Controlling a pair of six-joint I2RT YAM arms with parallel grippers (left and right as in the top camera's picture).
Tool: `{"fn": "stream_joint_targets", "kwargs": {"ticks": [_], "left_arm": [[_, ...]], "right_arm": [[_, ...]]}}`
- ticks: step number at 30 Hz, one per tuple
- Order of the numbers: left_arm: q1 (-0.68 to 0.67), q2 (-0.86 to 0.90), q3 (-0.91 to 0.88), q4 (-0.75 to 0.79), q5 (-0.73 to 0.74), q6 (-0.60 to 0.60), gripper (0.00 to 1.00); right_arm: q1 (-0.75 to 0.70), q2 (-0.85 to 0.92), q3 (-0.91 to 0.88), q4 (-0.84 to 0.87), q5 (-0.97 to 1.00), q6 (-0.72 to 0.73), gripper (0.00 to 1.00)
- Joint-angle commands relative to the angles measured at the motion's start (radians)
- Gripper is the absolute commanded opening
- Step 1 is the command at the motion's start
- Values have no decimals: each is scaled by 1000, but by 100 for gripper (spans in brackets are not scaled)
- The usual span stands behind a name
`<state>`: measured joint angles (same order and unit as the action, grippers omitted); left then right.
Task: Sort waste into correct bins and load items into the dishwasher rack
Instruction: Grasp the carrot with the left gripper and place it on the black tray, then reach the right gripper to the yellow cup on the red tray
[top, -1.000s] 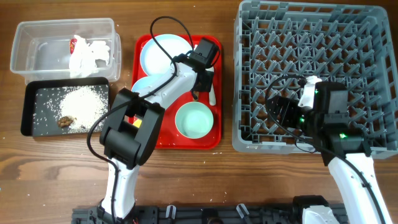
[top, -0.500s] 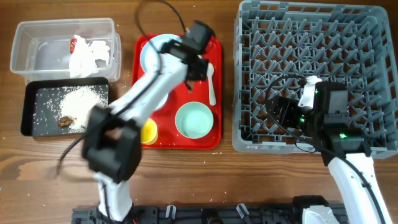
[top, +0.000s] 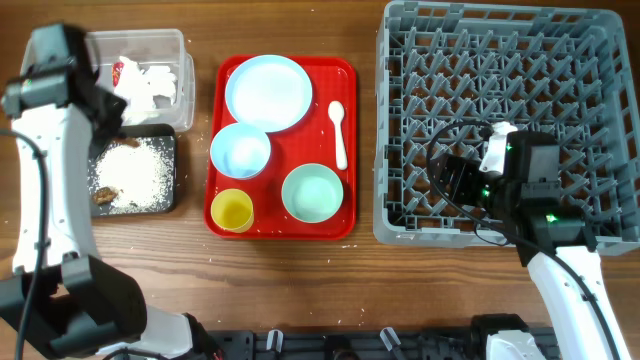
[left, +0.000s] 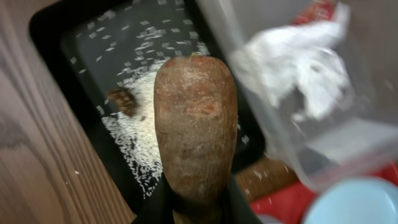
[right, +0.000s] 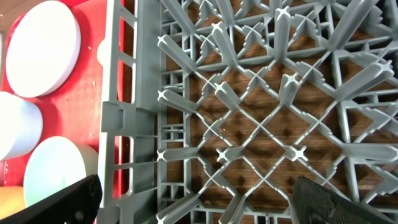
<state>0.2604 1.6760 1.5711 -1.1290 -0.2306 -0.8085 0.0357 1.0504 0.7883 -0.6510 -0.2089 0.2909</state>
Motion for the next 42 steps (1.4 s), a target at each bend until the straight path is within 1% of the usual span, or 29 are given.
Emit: {"fn": "stream_joint_targets", "kwargs": {"ticks": [1, 4, 7, 8, 11, 16, 18, 19, 22, 24, 30, 31, 33, 35, 36, 39, 42], "left_arm": [[90, 13, -161, 106, -13, -229, 4], [126, 13, -312, 274, -13, -229, 5], [129, 13, -430, 429, -13, -228, 5], [129, 13, -459, 467, -13, -228, 6], [129, 13, -508, 533, -14, -228, 11], [129, 13, -515, 543, -14, -228, 21], [129, 13, -515, 542, -14, -228, 28], [129, 13, -515, 542, -13, -228, 34], [129, 13, -515, 542, -13, -227, 42], [129, 13, -515, 542, -13, -220, 45], [129, 12, -511, 542, -13, -215, 47], [129, 9, -498, 542, 19, -161, 51], [129, -1, -467, 539, 109, -32, 57], [128, -21, -437, 529, 187, 101, 67], [128, -31, -431, 525, 217, 144, 69], [128, -69, -426, 515, 307, 251, 70], [128, -121, -426, 495, 374, 335, 70]], "right_arm": [[-1, 6, 23, 0, 1, 1, 100], [-1, 6, 23, 0, 1, 0, 100], [-1, 6, 23, 0, 1, 0, 100], [-1, 6, 23, 2, 2, 1, 100], [-1, 6, 23, 3, 2, 0, 100], [-1, 6, 23, 3, 2, 0, 100], [-1, 6, 23, 3, 2, 0, 100], [-1, 6, 23, 3, 2, 0, 100], [-1, 6, 23, 6, 2, 0, 100], [-1, 6, 23, 8, 1, 0, 100], [0, 6, 23, 13, -6, 0, 100], [0, 6, 23, 24, -29, -2, 100], [0, 6, 23, 61, -100, -1, 100], [1, 6, 26, 97, -181, 3, 98], [8, 6, 29, 108, -209, 14, 97], [60, 6, 52, 124, -230, 58, 96], [175, 6, 94, 150, -210, 93, 96]]}}
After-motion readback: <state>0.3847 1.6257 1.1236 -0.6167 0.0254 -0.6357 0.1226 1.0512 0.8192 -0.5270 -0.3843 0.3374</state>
